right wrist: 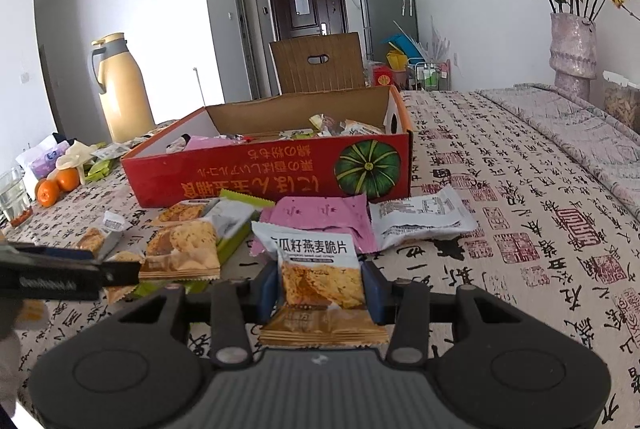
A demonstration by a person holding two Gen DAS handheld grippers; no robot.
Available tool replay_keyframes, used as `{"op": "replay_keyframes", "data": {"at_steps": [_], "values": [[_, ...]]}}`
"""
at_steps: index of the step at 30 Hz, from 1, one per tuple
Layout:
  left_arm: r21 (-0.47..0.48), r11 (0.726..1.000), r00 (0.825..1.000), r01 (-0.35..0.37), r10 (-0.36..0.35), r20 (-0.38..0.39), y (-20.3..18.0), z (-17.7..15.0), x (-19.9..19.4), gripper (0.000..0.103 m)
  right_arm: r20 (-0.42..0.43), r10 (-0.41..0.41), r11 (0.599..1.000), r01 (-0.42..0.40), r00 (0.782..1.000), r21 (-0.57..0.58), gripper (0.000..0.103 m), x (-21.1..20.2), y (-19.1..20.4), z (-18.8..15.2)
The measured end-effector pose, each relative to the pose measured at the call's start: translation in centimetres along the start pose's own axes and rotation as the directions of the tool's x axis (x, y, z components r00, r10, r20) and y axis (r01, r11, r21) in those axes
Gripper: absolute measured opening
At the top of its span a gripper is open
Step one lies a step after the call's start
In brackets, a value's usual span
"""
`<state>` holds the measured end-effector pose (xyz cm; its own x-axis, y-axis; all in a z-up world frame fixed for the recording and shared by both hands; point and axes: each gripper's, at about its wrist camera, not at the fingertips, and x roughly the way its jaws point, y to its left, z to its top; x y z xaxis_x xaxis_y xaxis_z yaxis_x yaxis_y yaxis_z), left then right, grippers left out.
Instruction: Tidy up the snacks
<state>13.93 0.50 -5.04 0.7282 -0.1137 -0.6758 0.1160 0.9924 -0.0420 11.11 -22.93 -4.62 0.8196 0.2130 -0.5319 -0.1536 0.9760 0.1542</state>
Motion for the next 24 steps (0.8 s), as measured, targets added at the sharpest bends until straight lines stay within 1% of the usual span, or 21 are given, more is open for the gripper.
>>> {"op": "replay_keyframes", "data": {"at_steps": [2, 5, 6, 8, 10, 14, 18, 24], "values": [[0.003, 1.0, 1.0, -0.012, 0.012, -0.009, -0.1, 0.0, 0.3, 0.084, -0.001, -0.001, 1.0, 0.001, 1.0, 0.005, 0.043, 0.0, -0.1, 0.0], [0.012, 1.0, 1.0, -0.022, 0.023, -0.012, -0.3, -0.1, 0.4, 0.077, -0.003, 0.001, 1.0, -0.001, 1.0, 0.009, 0.043, 0.1, -0.2, 0.0], [0.018, 1.0, 1.0, -0.022, 0.023, -0.009, -0.3, -0.1, 0.4, 0.074, -0.004, 0.003, 1.0, -0.003, 1.0, 0.009, 0.043, 0.1, -0.2, -0.1], [0.028, 0.999, 1.0, -0.018, 0.019, -0.005, -0.5, -0.1, 0.4, 0.071, -0.005, 0.006, 1.0, -0.006, 1.0, 0.009, 0.043, 0.1, -0.2, -0.1], [0.035, 0.999, 1.0, -0.019, 0.019, -0.002, -0.6, -0.1, 0.3, 0.066, -0.004, 0.007, 1.0, -0.007, 1.0, 0.009, 0.043, 0.1, -0.2, -0.1], [0.025, 0.999, 1.0, -0.027, 0.027, 0.004, -0.6, -0.1, 0.3, 0.06, -0.002, 0.007, 1.0, -0.007, 1.0, 0.011, 0.043, -0.1, -0.2, -0.2], [0.017, 1.0, 1.0, -0.019, 0.019, 0.009, -0.4, -0.2, 0.1, 0.052, 0.004, 0.01, 1.0, -0.01, 1.0, 0.01, 0.043, -0.5, -0.2, -0.2], [0.008, 1.0, 0.999, -0.02, 0.02, 0.035, -0.3, -0.3, -1.1, 0.051, 0.017, 0.013, 1.0, -0.013, 1.0, 0.007, 0.043, -1.2, -0.1, -0.2]]}}
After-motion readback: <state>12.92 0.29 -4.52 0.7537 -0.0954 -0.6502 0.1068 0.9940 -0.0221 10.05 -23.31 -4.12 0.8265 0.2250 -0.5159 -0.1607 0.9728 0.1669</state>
